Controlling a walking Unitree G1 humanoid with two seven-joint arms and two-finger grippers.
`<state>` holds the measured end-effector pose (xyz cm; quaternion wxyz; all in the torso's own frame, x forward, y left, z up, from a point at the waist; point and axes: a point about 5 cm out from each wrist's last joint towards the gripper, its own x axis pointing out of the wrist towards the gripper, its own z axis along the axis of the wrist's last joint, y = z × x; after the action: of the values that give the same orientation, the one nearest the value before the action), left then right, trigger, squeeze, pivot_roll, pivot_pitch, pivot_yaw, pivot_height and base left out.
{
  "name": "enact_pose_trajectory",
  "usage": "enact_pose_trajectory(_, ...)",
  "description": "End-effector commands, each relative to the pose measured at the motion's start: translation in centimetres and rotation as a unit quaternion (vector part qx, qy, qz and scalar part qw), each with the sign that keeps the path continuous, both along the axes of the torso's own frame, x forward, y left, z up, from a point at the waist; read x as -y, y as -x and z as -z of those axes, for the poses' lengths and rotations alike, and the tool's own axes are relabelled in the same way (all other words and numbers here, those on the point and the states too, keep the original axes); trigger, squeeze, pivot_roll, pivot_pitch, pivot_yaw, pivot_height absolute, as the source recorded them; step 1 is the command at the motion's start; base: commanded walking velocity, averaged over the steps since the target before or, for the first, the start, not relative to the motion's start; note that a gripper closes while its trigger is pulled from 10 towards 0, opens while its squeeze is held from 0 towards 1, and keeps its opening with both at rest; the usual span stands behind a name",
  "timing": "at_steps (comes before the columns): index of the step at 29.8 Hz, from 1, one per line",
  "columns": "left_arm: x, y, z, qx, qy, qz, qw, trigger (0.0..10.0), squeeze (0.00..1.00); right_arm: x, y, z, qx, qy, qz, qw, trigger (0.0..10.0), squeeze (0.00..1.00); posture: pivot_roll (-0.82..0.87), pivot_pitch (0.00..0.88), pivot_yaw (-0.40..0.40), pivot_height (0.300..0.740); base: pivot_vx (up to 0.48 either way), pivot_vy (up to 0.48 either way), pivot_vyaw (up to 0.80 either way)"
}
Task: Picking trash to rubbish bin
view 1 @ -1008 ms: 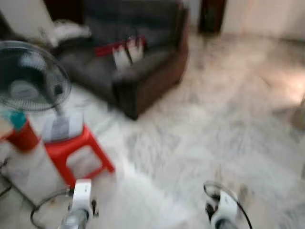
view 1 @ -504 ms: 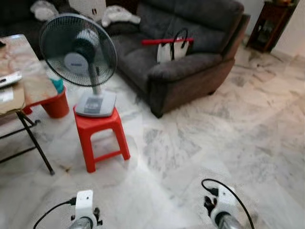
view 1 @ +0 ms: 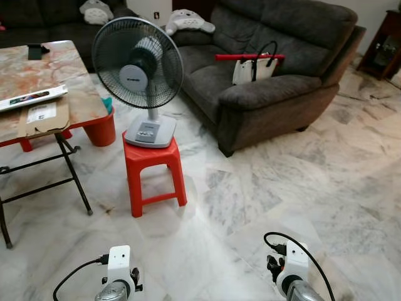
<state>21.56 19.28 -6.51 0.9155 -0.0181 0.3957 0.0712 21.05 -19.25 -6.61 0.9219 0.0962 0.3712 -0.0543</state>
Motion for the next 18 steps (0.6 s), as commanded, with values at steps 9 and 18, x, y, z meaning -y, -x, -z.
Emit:
enact_pose_trajectory(9, -1.0, 0.3, 0.1, -0.011, -0.007, -0.012, 1.0, 10.0, 0.0, 0.0, 0.3, 0.2, -0.003, 0.007, 0.009, 1.0, 10.0, 0.0, -0.09, 0.002, -0.026, 0.74, 0.0, 0.056, 0.26)
enact_pose_trajectory(18, -1.5, 0.4, 0.0, -0.011, -0.013, -0.011, 1.0, 10.0, 0.0, -0.5, 0.5, 0.4, -0.005, -0.013, 0.021, 1.0, 10.0, 0.0, -0.08, 0.002, -0.01, 0.74, 0.0, 0.25, 0.35)
